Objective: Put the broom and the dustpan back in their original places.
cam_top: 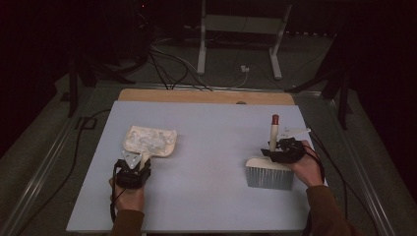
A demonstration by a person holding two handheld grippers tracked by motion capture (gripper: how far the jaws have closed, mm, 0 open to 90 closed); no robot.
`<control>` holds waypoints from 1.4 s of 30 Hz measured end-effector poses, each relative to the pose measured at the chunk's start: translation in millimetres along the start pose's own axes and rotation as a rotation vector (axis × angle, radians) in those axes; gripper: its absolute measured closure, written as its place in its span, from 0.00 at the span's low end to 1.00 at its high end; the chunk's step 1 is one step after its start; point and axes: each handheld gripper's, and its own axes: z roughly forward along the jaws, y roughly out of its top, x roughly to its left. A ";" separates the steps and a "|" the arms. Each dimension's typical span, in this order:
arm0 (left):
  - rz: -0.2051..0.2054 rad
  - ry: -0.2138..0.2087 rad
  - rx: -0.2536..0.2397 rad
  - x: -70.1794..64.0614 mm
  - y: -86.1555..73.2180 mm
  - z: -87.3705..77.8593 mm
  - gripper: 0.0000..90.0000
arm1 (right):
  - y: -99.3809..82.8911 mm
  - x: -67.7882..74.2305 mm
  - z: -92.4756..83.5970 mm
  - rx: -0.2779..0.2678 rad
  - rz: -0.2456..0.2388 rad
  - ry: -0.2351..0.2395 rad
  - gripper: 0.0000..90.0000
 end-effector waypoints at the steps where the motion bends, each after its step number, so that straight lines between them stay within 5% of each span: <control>1: -0.004 0.003 -0.001 -0.4 0.2 0.9 0.74 | -0.2 -0.4 0.9 0.004 0.007 0.000 0.58; 26: -0.003 0.030 0.023 -2.6 4.0 19.7 0.74 | -9.3 -6.8 23.5 0.098 0.099 -0.018 0.57; 42: -0.007 0.038 0.035 -1.1 4.3 23.8 0.74 | -10.1 -1.2 41.0 0.166 0.123 -0.130 0.63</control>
